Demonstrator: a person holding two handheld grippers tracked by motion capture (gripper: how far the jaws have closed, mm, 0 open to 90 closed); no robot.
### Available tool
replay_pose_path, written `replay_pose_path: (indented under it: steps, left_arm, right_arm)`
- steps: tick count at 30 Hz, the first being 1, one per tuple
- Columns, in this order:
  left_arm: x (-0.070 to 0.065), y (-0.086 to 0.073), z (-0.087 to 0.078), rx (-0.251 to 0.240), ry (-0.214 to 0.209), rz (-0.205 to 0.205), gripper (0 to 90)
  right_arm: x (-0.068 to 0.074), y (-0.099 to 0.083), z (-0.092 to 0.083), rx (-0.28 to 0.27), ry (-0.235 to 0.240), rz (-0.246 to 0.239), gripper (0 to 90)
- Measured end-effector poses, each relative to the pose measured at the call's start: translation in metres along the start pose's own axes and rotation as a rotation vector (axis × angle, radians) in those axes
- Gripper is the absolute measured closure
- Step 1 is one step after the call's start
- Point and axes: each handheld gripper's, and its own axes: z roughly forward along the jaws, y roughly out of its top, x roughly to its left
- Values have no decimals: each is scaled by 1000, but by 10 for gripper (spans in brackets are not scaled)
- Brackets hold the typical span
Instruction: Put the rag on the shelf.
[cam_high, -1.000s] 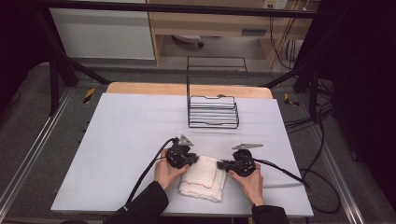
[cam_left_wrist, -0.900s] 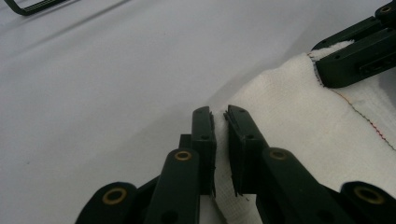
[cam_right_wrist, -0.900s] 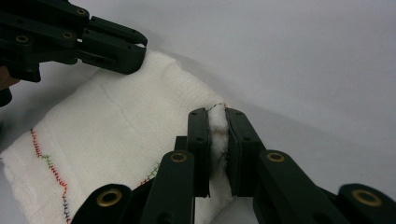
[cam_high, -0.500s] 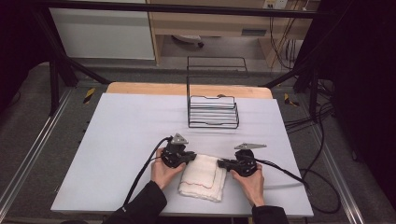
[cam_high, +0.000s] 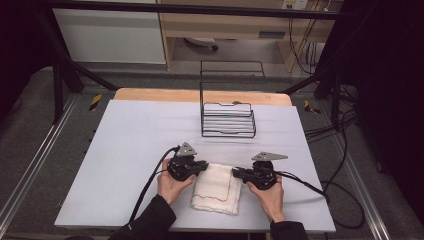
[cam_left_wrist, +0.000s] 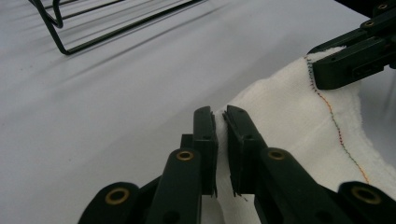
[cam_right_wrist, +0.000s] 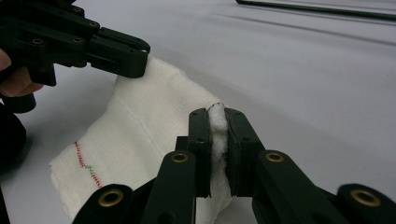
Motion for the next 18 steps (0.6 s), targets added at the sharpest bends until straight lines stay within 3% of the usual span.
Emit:
replay_pose_path:
  steps: [18]
  left_arm:
    - [-8, 7, -26, -104, 1, 24, 826]
  right_arm:
    - [14, 12, -15, -77, -18, -85, 823]
